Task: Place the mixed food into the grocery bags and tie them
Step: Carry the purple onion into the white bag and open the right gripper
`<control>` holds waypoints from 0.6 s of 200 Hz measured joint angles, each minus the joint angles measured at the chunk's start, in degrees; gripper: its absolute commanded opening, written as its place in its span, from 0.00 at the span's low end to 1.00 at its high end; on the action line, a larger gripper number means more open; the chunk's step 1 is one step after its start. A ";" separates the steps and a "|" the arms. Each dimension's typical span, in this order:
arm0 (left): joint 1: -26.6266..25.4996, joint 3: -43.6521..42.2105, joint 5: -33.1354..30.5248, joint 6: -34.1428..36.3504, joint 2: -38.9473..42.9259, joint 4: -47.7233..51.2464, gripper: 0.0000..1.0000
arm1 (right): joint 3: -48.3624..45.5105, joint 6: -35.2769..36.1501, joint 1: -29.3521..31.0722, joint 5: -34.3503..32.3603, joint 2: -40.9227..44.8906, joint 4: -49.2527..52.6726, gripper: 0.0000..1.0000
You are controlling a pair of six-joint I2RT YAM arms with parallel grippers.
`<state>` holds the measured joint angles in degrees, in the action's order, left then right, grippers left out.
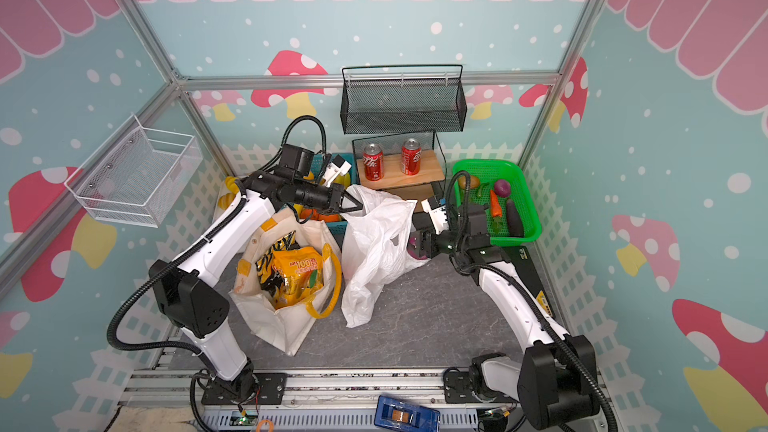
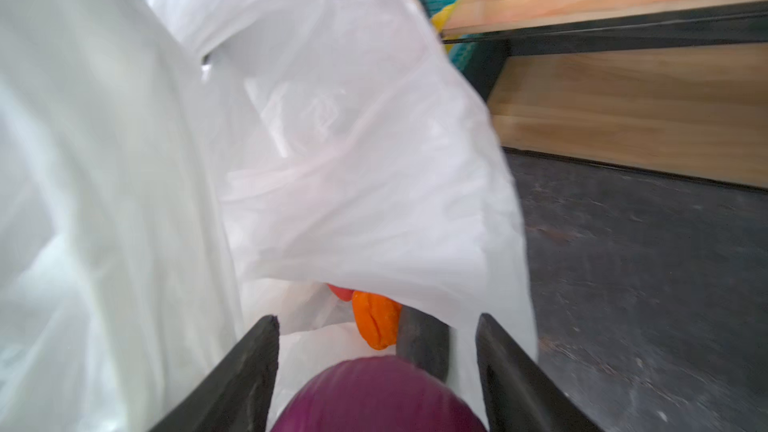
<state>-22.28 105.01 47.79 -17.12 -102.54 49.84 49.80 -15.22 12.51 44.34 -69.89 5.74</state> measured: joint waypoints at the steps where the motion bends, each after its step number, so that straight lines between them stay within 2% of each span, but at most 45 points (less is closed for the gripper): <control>1: -0.04 0.00 0.07 0.00 0.00 0.00 0.00 | -0.04 0.02 0.07 0.15 0.02 -0.07 0.29; 23: -0.74 0.00 0.98 0.35 0.00 0.02 0.00 | -1.57 1.25 3.21 3.17 0.76 -2.93 0.29; 60: -3.45 0.00 2.34 1.09 0.00 0.00 0.00 | -2.49 2.23 8.20 3.80 0.31 -6.86 0.29; 120: -5.66 0.00 3.74 1.49 -0.13 0.00 0.00 | -5.22 4.11 13.42 -6.80 -4.07 -16.15 0.31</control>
<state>-27.94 105.01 51.53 -15.64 -102.67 49.84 44.58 -11.11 25.93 37.54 -73.95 -10.41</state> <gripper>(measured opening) 0.047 0.727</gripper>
